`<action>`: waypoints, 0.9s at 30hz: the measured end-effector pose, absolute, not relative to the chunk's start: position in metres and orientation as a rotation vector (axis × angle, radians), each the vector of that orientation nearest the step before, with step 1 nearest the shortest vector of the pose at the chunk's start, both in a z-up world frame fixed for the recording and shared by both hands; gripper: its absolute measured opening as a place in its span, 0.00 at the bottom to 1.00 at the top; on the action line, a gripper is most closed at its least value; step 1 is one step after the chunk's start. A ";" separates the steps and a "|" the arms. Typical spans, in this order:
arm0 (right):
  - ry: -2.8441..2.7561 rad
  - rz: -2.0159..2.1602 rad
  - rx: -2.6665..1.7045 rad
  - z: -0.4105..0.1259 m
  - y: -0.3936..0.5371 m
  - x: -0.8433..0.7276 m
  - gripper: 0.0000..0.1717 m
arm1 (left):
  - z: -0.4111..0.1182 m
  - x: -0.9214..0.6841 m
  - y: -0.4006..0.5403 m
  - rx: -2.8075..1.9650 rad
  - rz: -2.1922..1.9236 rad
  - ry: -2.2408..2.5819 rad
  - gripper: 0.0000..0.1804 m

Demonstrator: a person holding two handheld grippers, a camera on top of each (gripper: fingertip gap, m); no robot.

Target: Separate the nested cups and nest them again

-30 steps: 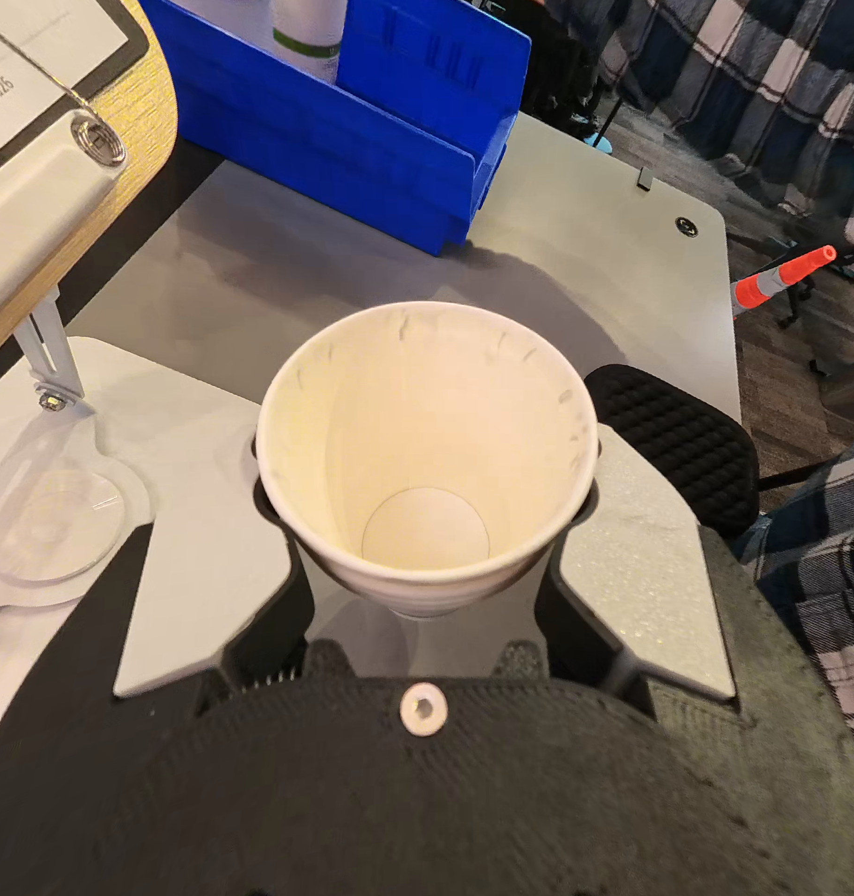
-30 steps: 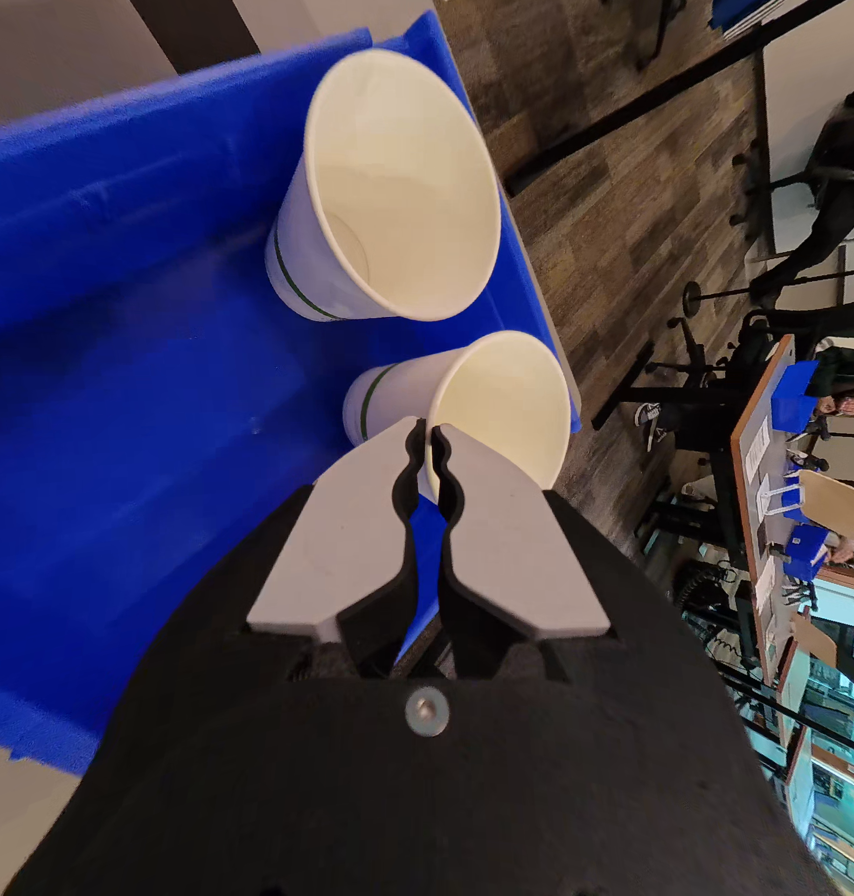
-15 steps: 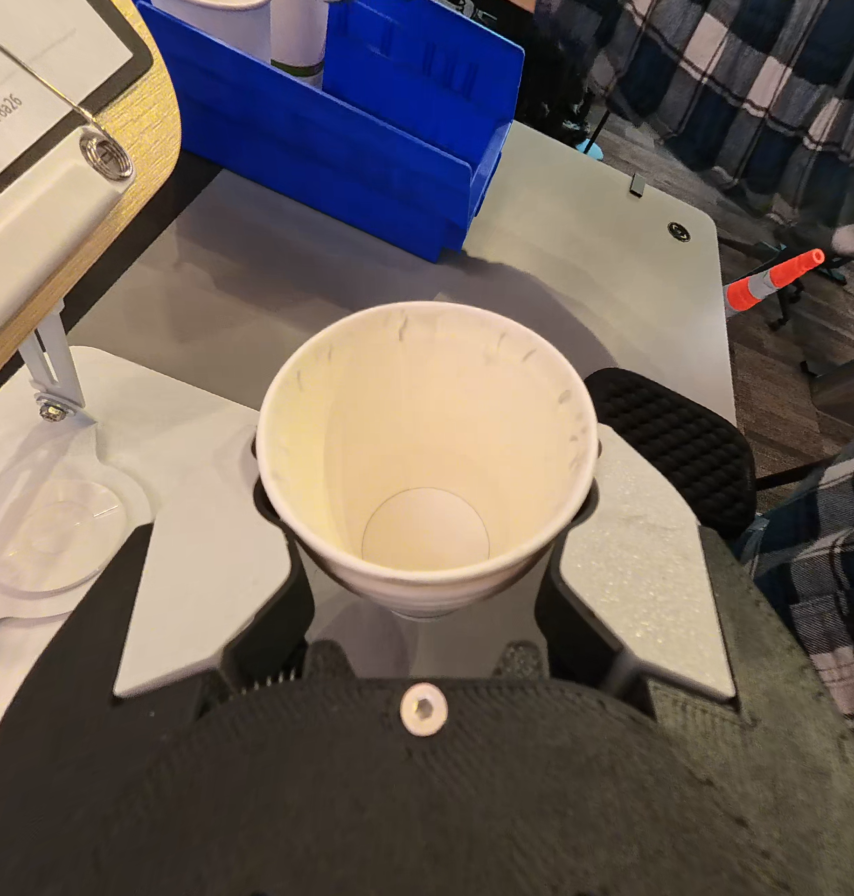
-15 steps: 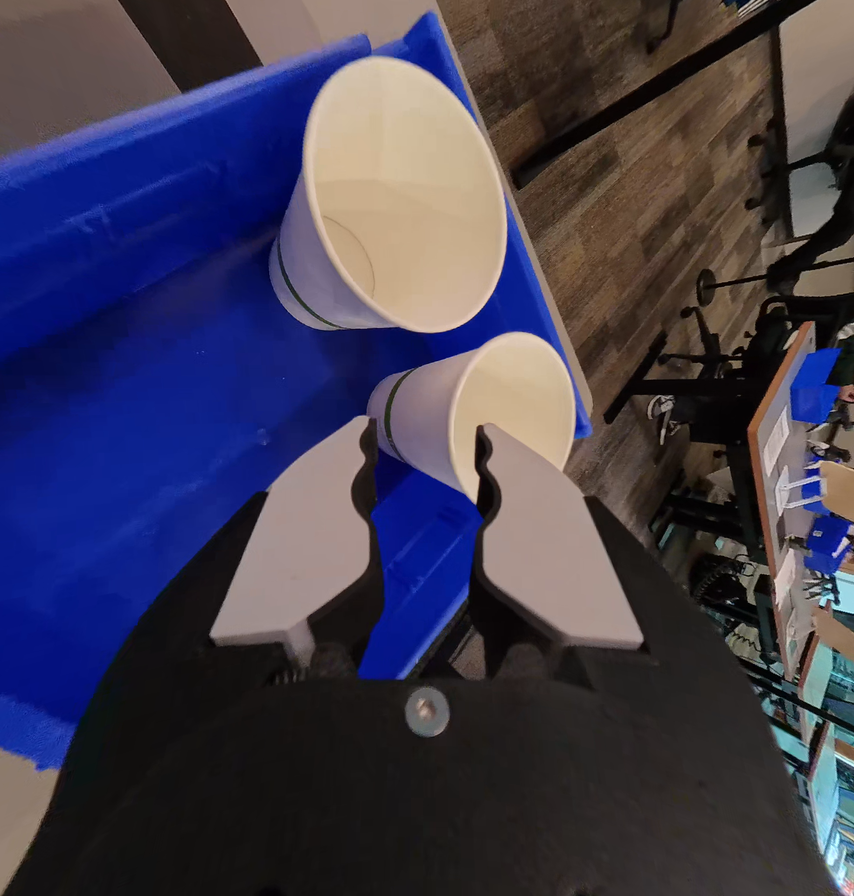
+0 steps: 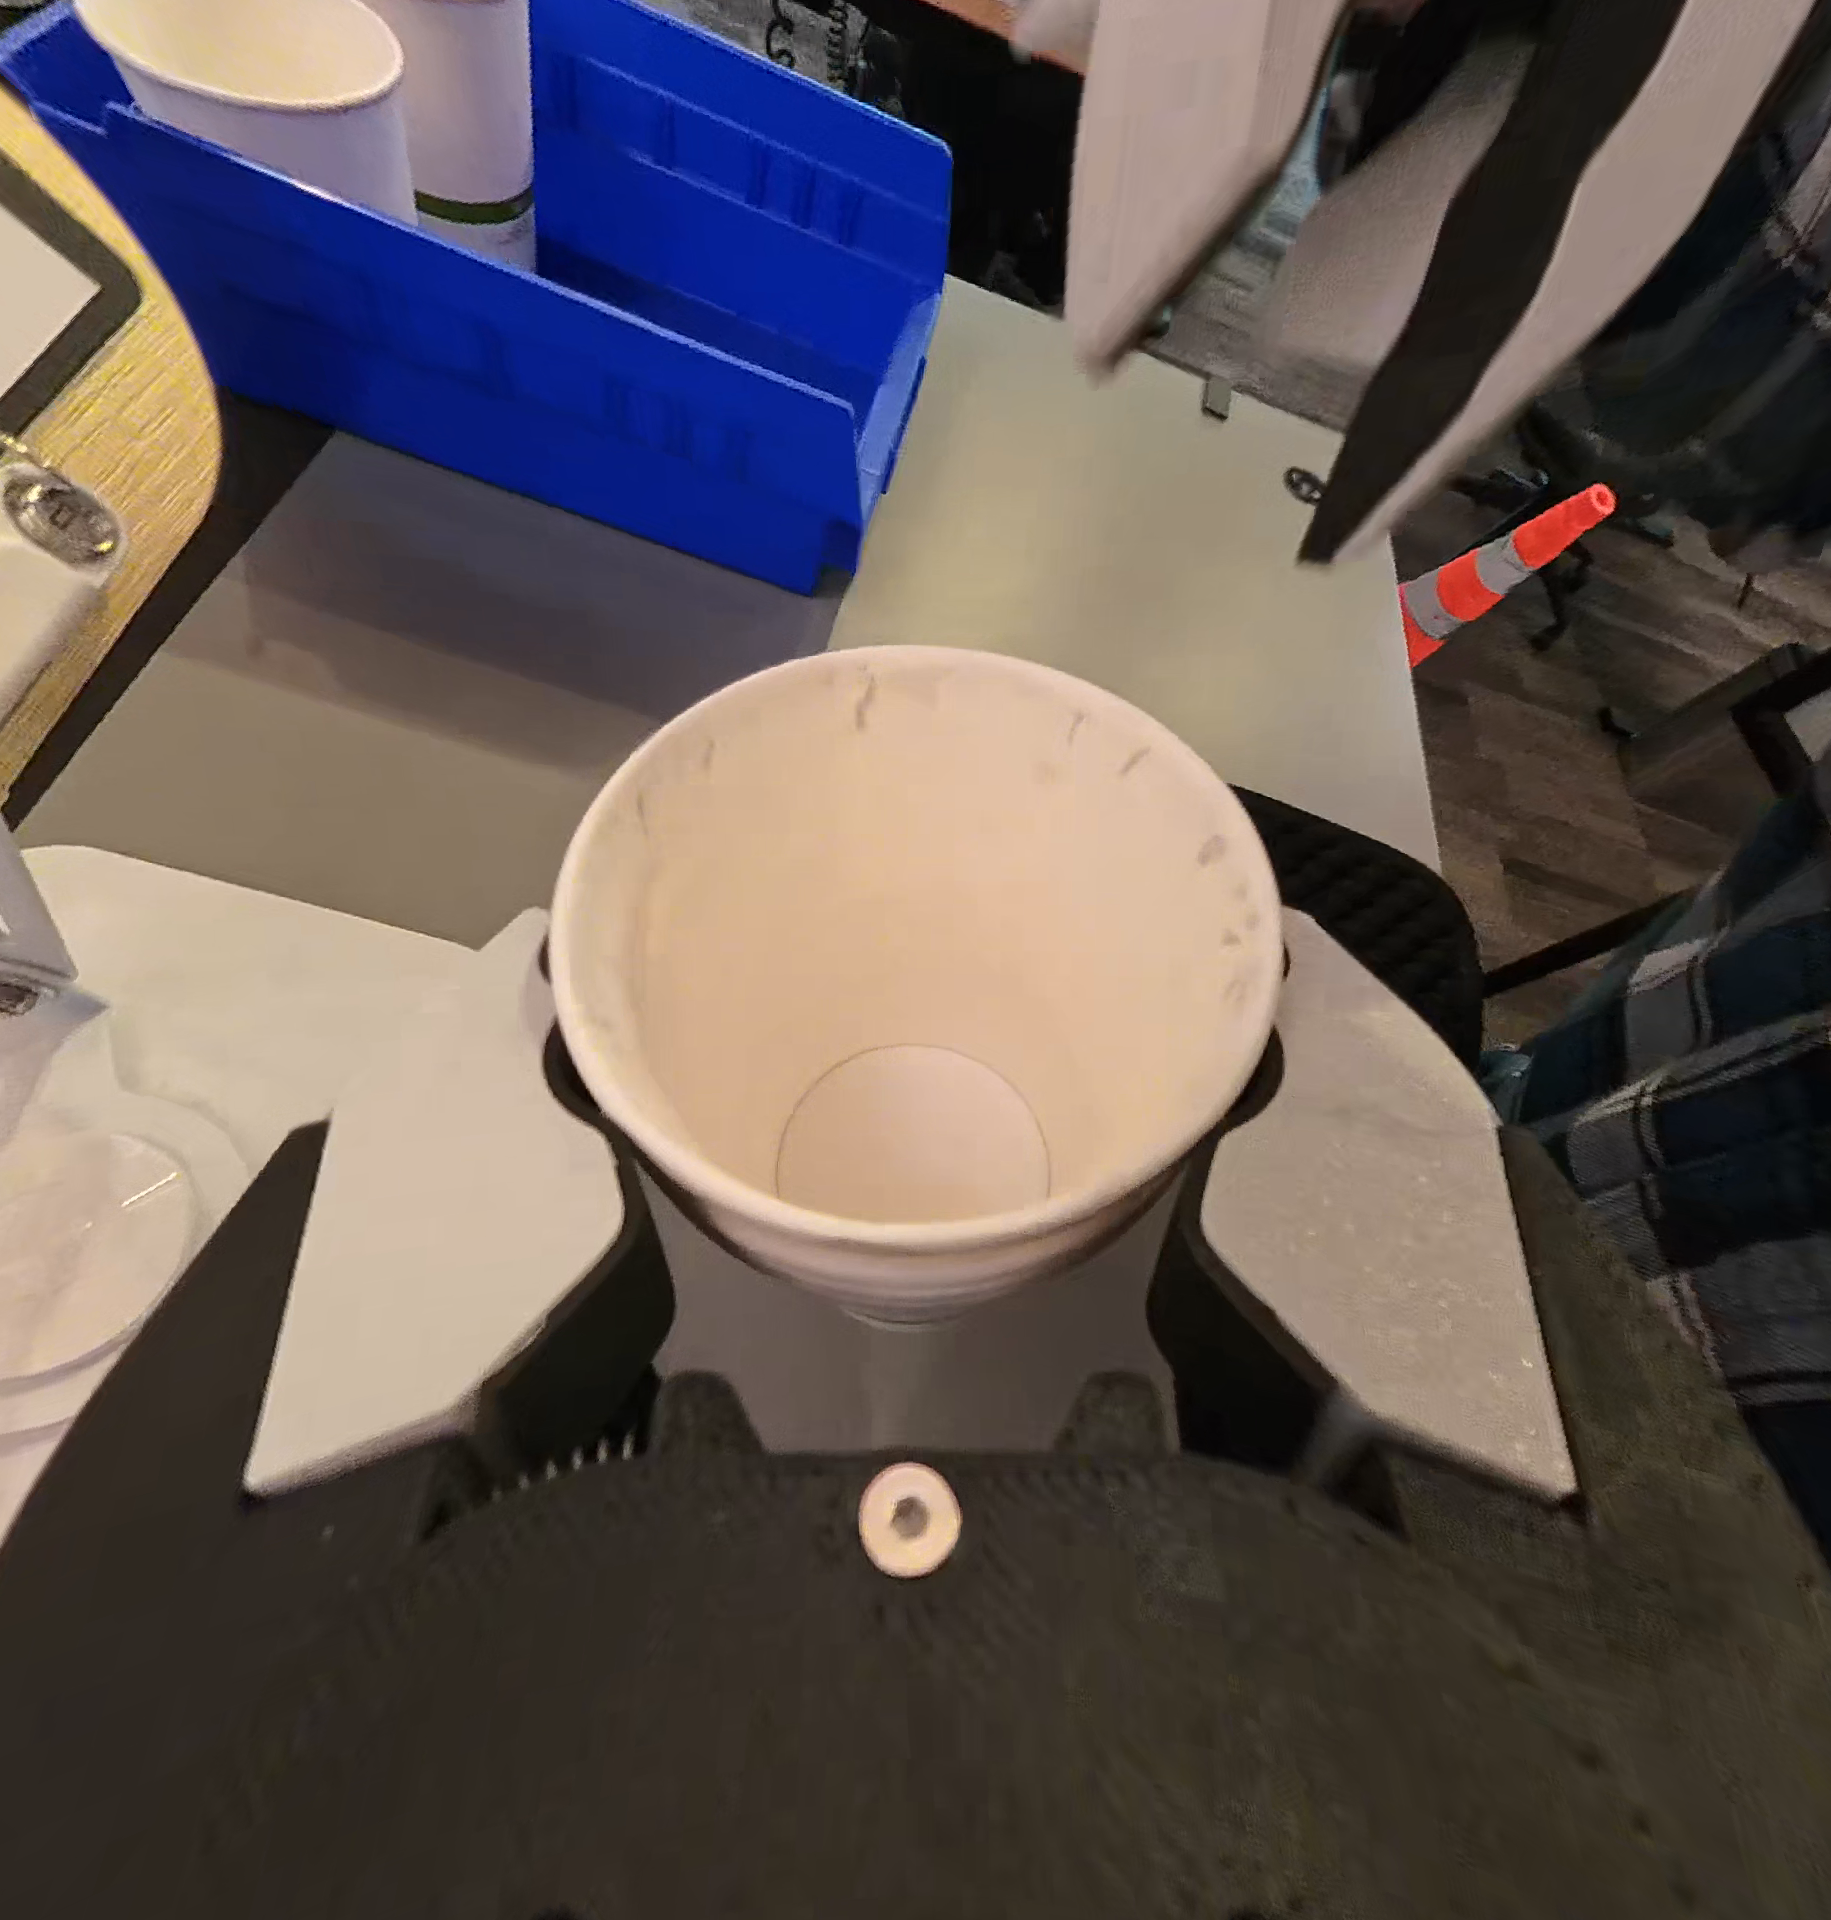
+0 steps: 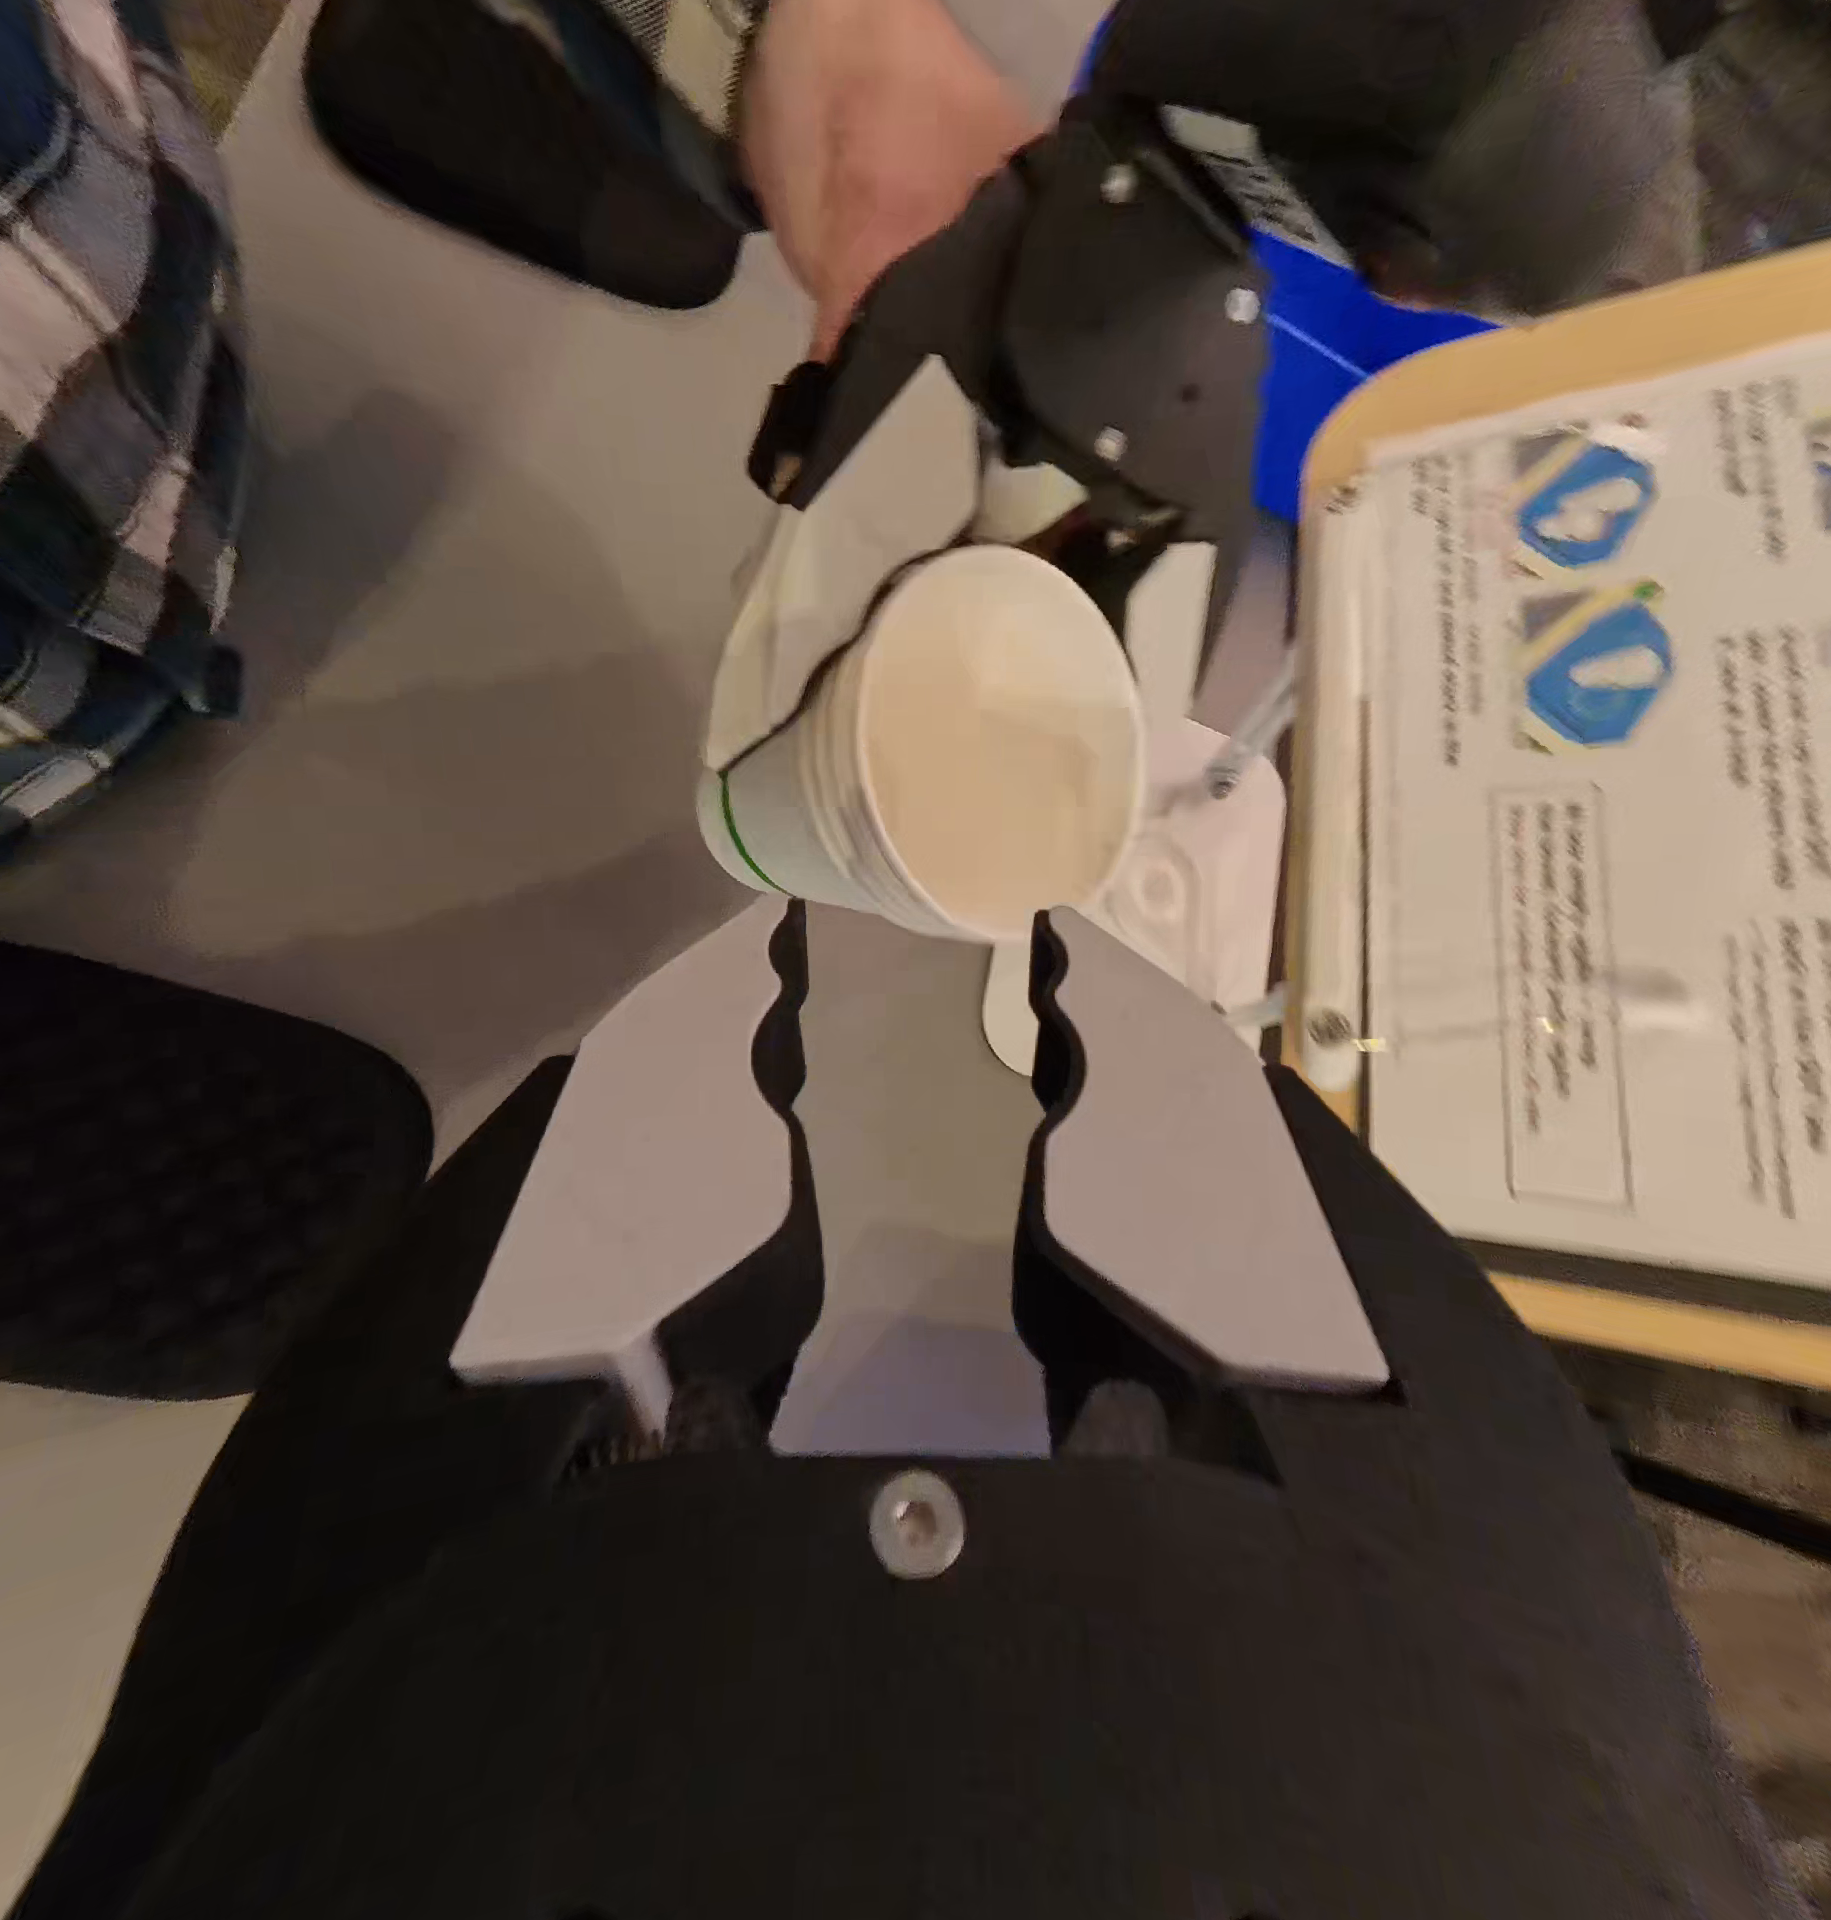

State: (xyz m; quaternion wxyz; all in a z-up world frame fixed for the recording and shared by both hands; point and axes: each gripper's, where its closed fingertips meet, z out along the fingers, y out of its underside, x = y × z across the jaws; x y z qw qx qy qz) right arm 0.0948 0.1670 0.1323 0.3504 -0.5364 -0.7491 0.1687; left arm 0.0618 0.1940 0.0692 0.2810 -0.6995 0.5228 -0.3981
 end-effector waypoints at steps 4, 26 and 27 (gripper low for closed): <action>-2.056 0.449 -1.351 0.113 0.152 0.077 0.22 | 0.075 0.062 0.181 -1.855 -1.099 1.435 0.66; -2.147 0.676 -1.314 0.118 0.110 0.058 0.02 | 0.105 0.058 0.148 -1.689 -1.340 1.536 0.63; -2.141 0.680 -1.314 0.121 0.110 0.058 0.02 | 0.105 0.056 0.148 -1.689 -1.338 1.543 0.63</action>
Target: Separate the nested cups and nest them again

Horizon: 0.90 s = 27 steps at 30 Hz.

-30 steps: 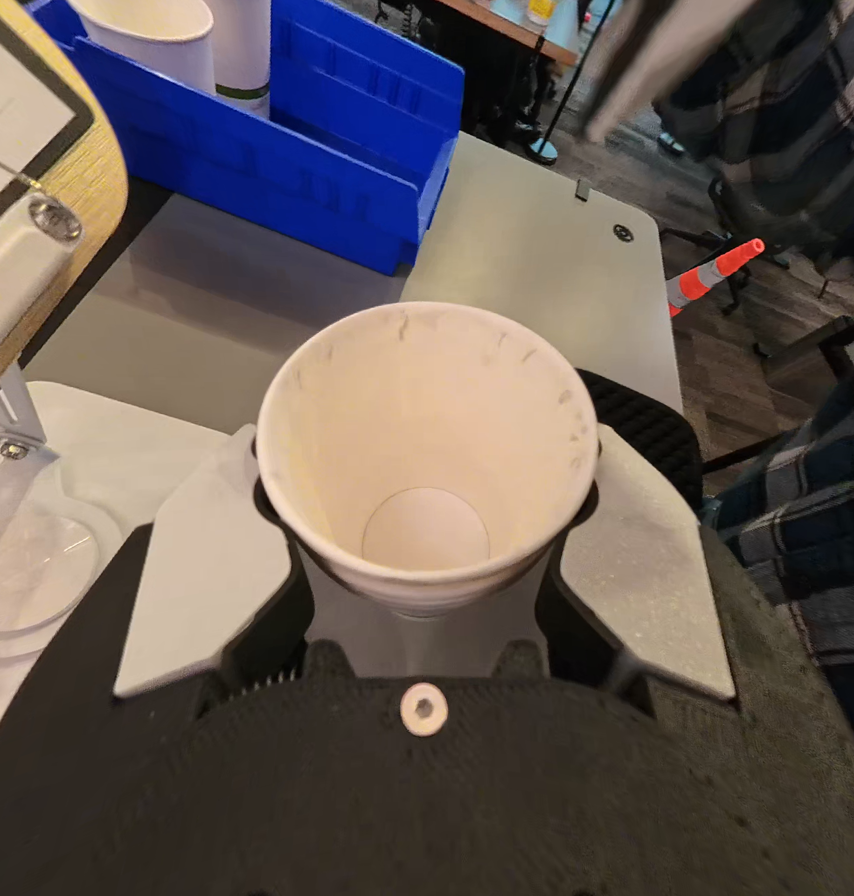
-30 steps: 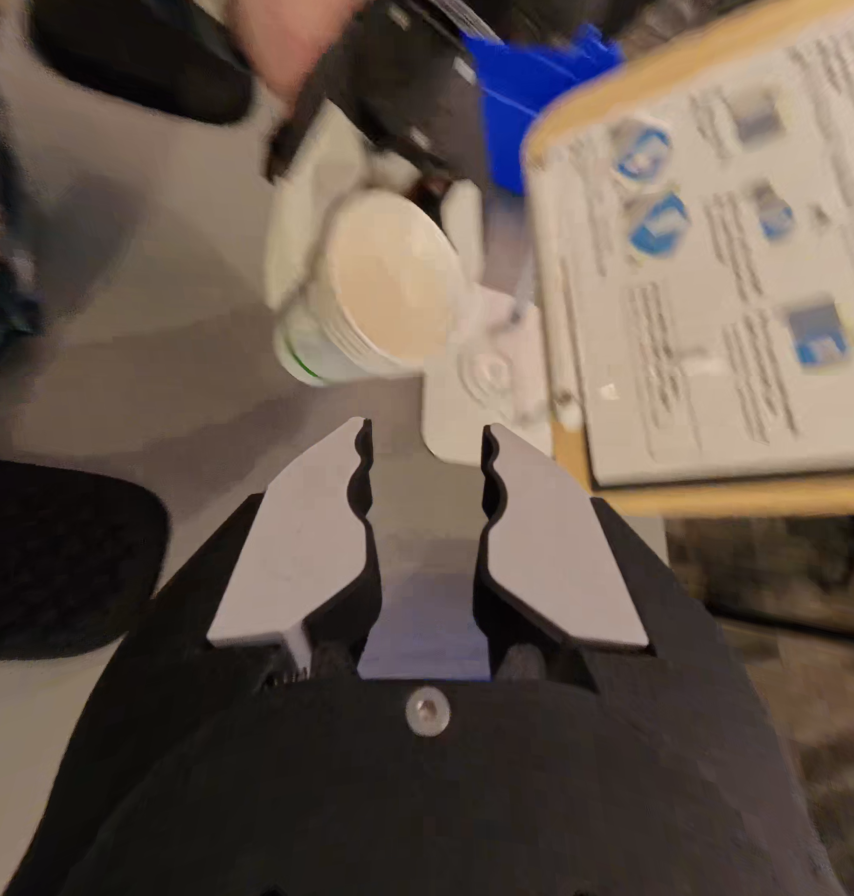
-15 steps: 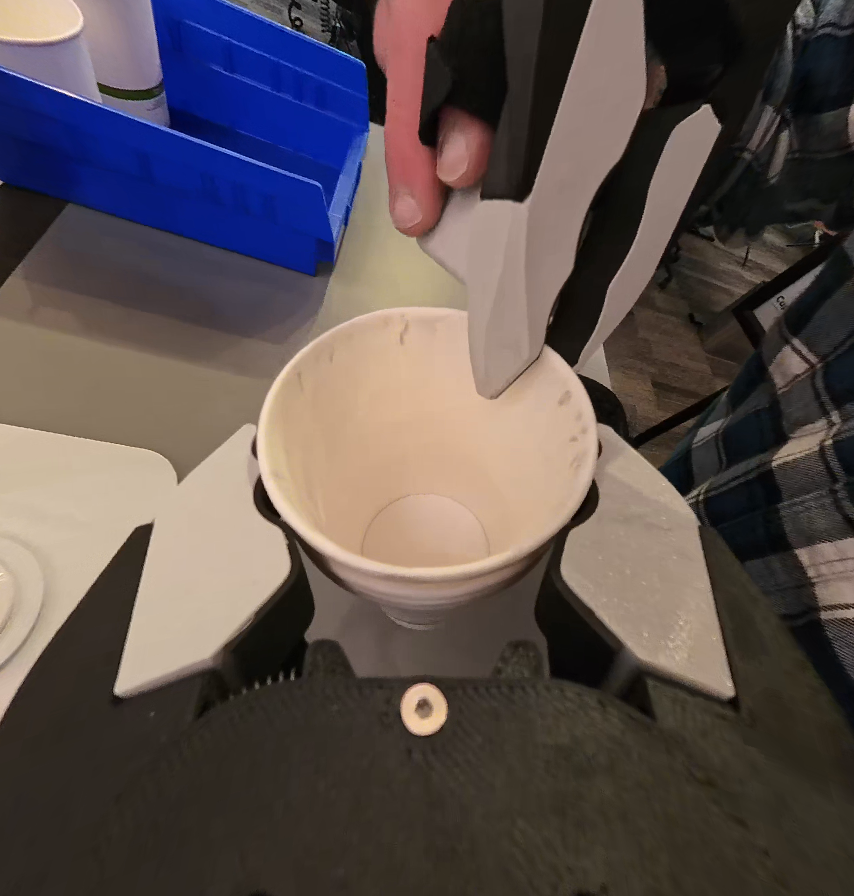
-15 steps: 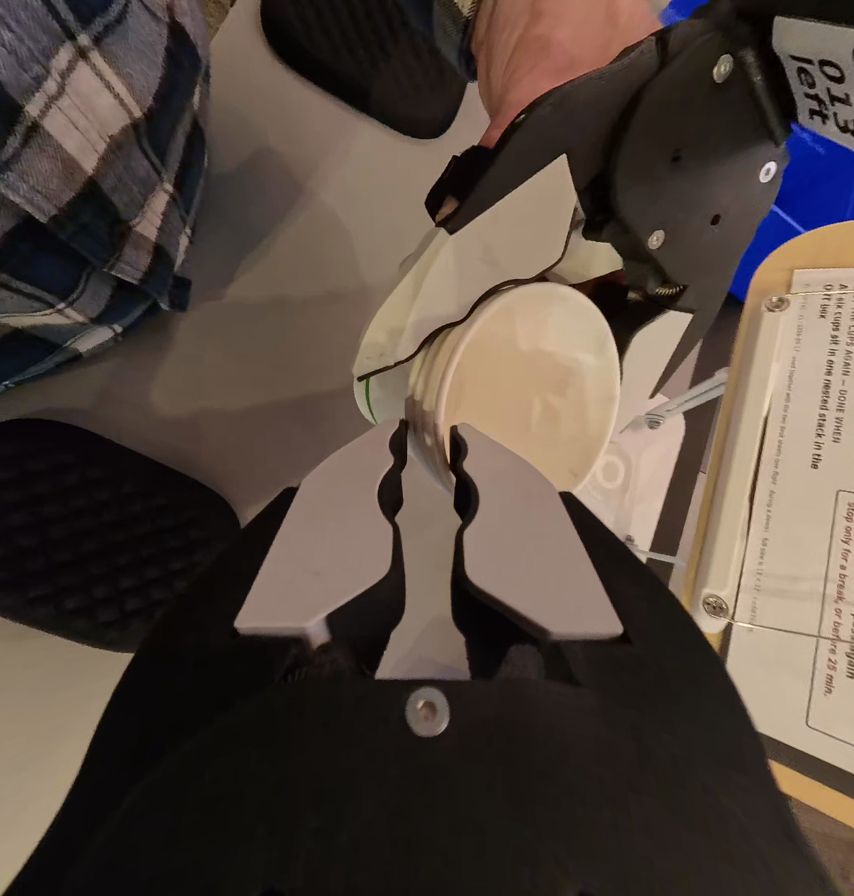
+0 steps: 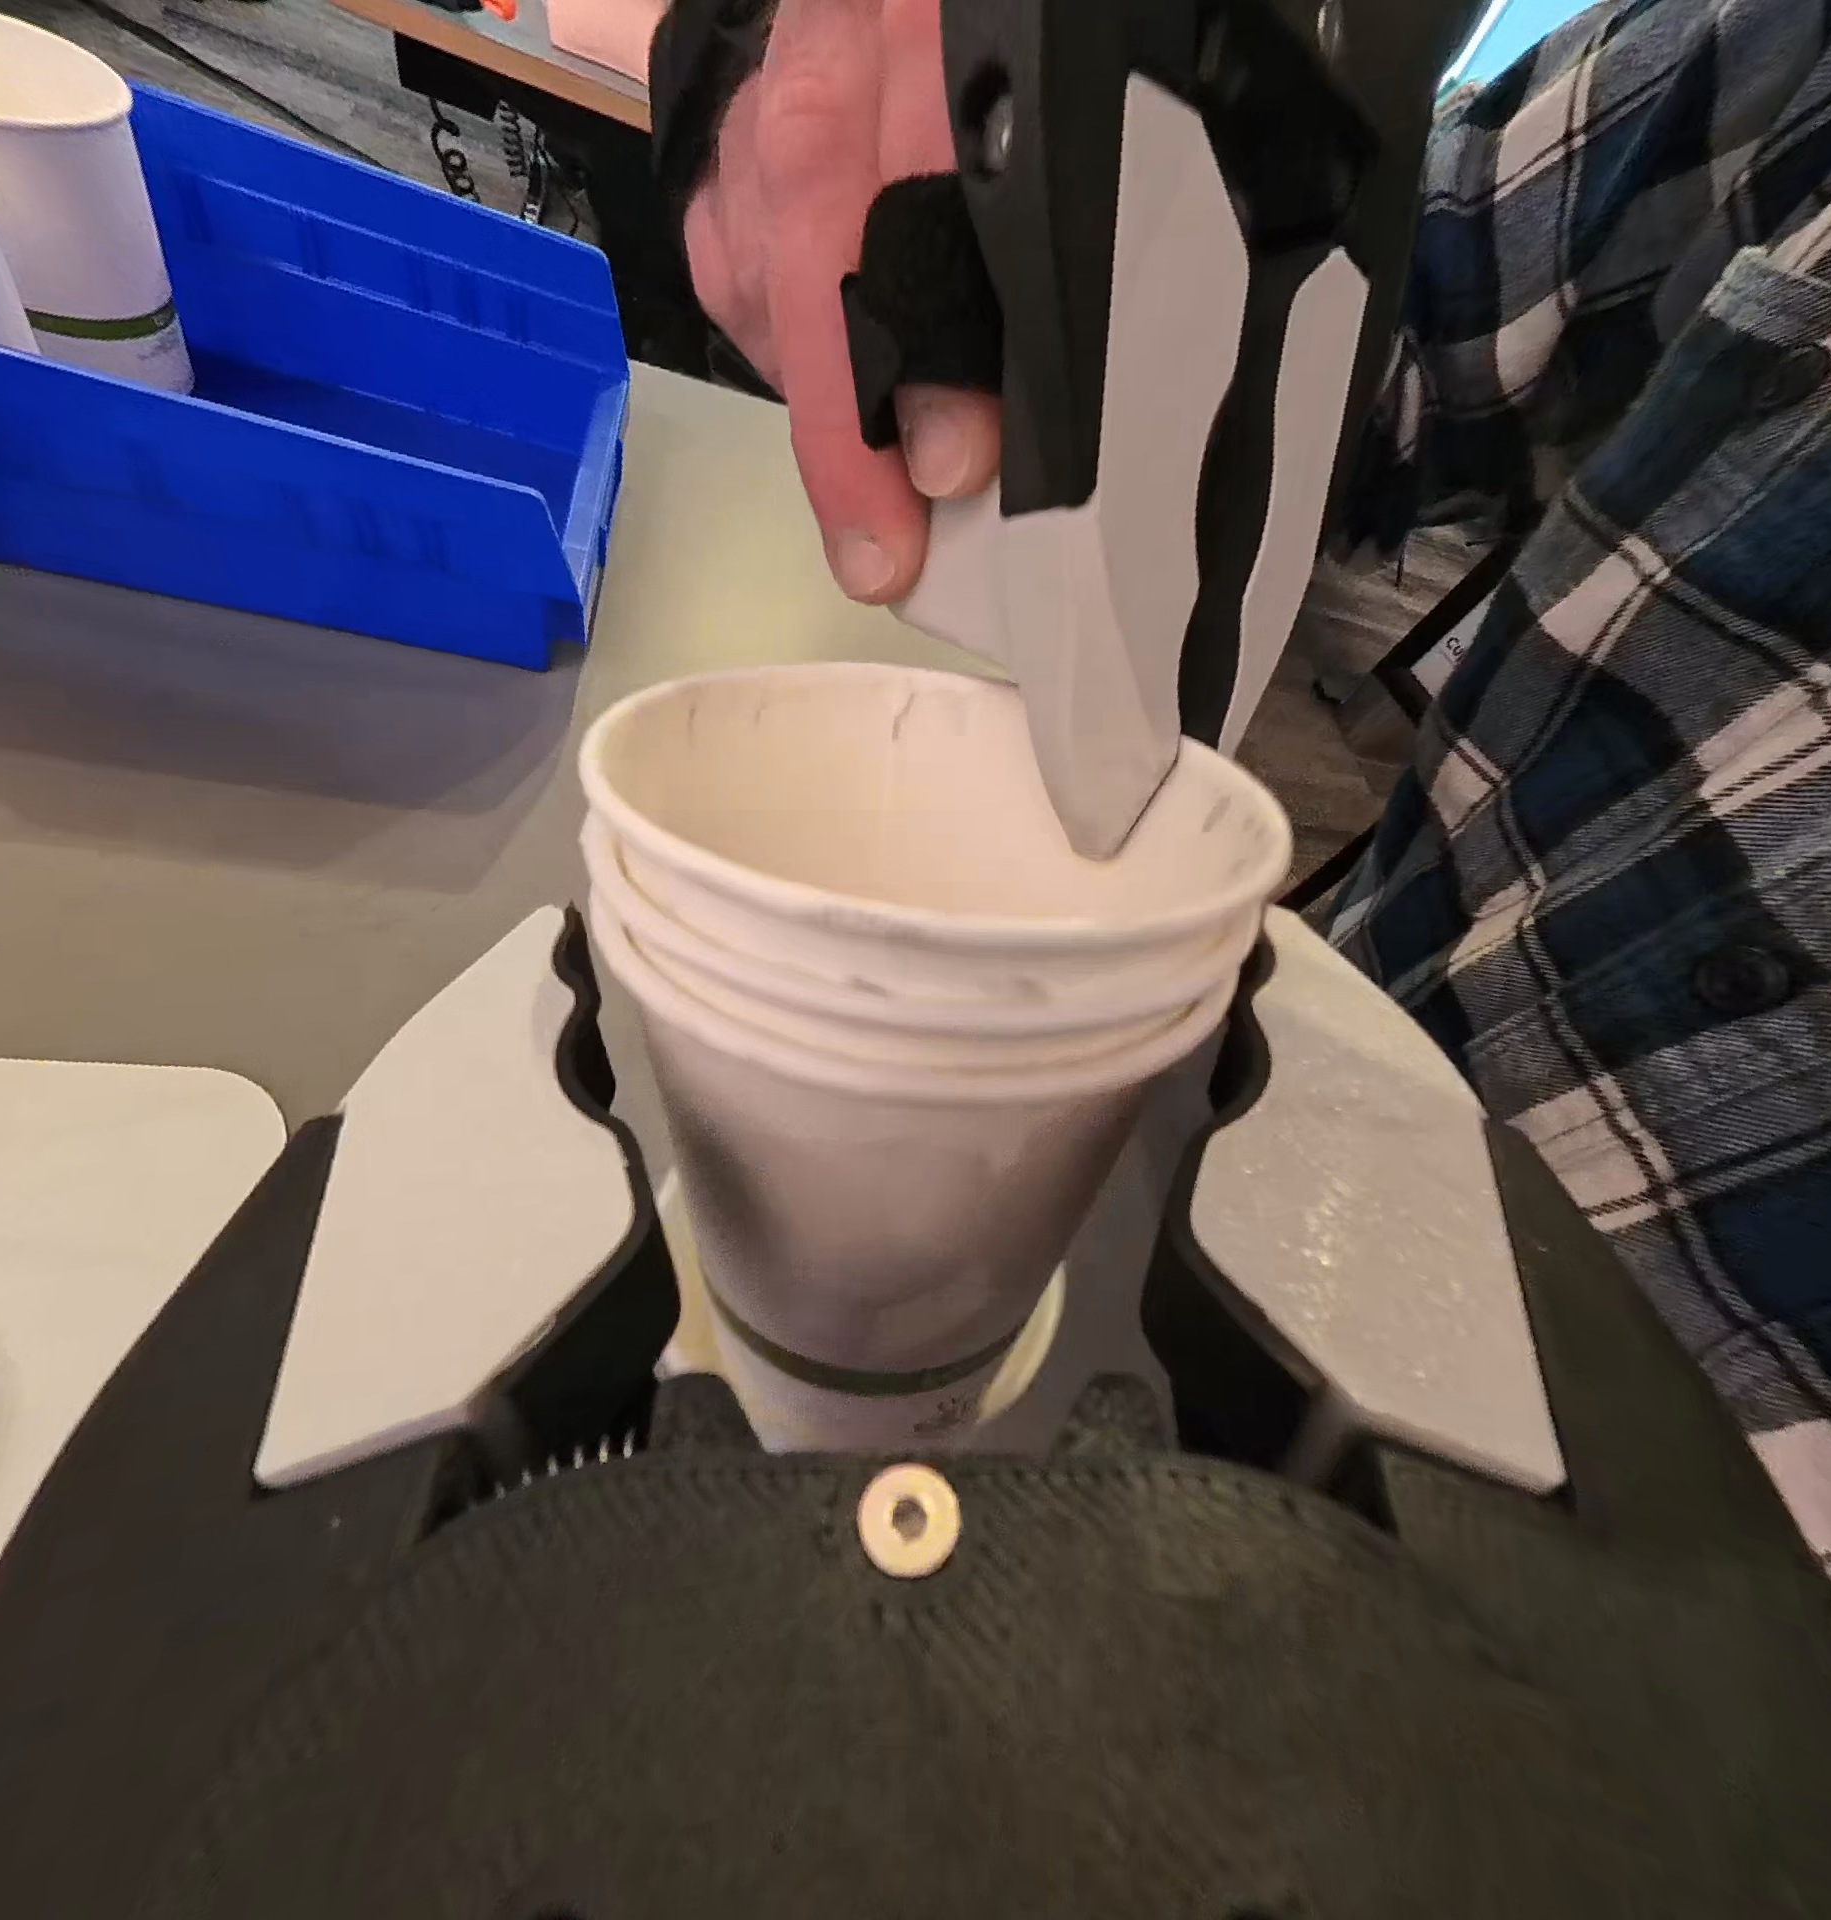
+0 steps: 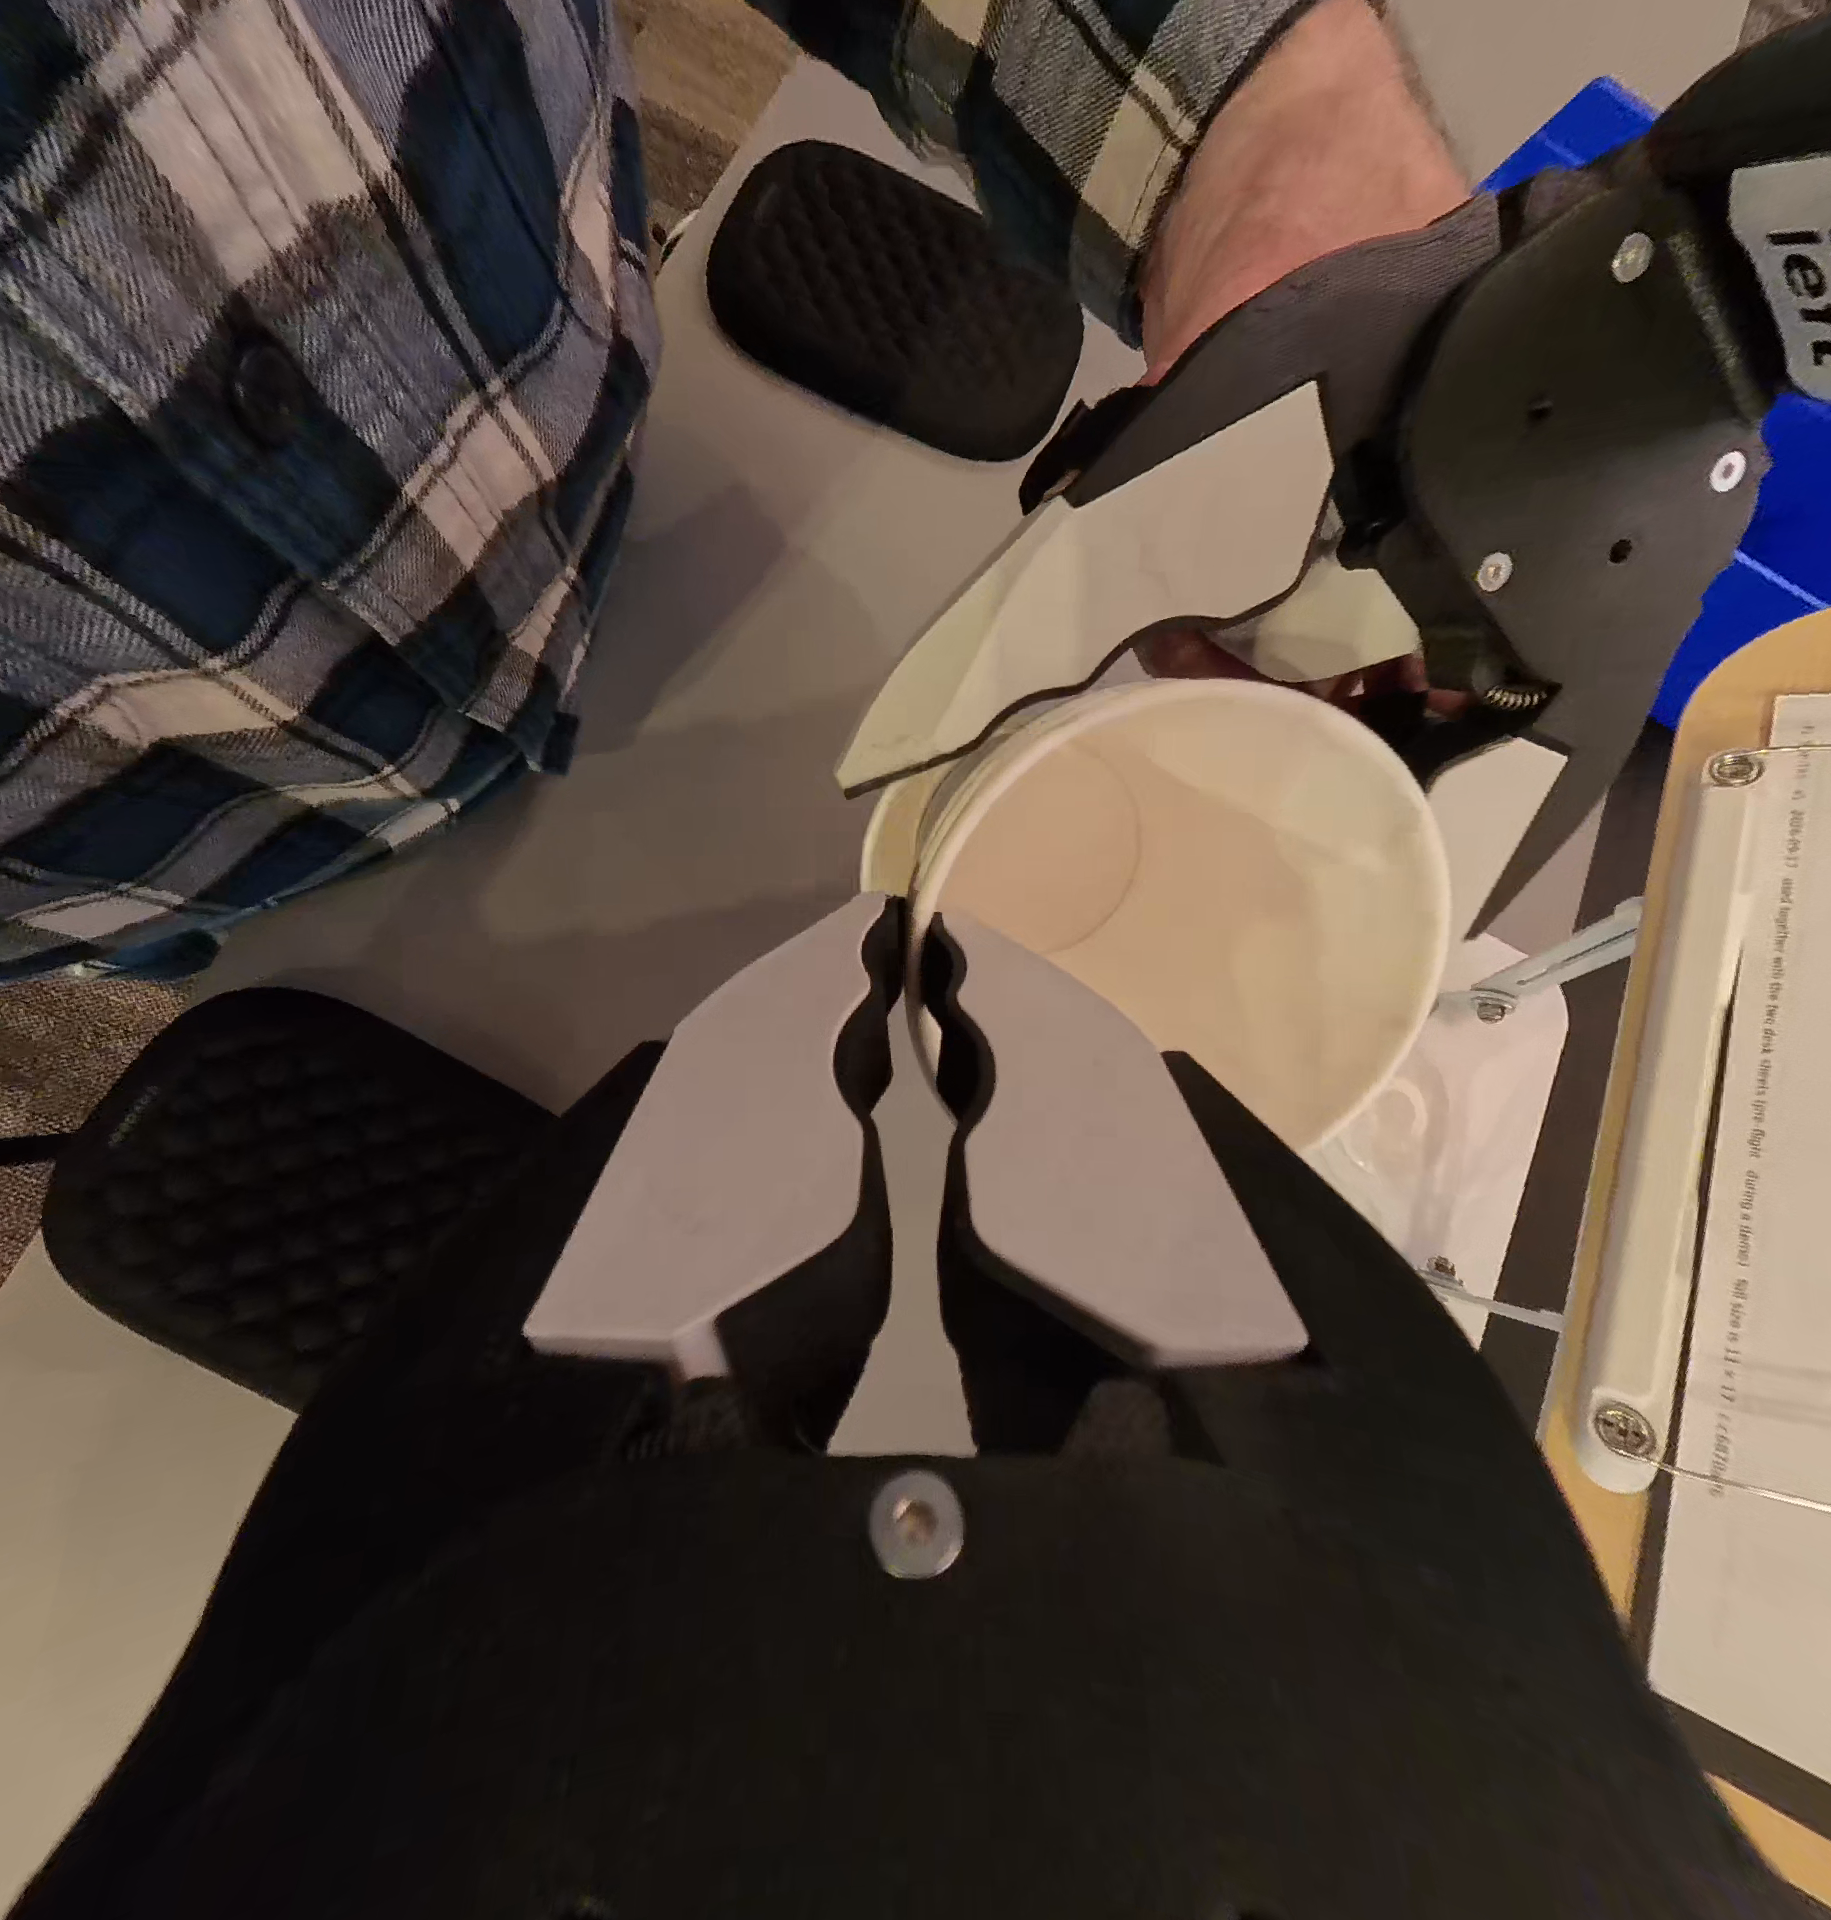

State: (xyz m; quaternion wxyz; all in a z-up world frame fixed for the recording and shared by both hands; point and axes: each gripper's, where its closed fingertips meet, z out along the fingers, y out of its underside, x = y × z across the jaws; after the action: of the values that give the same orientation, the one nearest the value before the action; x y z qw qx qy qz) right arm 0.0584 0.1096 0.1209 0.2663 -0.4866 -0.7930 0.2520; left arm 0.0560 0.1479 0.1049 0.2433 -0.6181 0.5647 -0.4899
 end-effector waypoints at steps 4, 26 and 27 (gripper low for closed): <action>-2.118 0.710 -1.309 0.127 0.110 0.056 0.02 | 0.105 0.049 0.148 -1.681 -1.349 1.551 0.63; -2.091 0.778 -1.301 0.119 0.098 0.005 0.02 | 0.088 -0.042 0.142 -1.739 -1.302 1.444 0.54; -2.107 0.770 -1.302 0.115 0.095 0.000 0.02 | 0.085 -0.048 0.140 -1.752 -1.287 1.450 0.55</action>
State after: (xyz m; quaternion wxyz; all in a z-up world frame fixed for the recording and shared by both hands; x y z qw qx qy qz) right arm -0.0004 0.0950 0.1147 0.2707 -0.4833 -0.7819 0.2859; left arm -0.0483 0.1402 0.0847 0.2611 -0.6472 0.5357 -0.4754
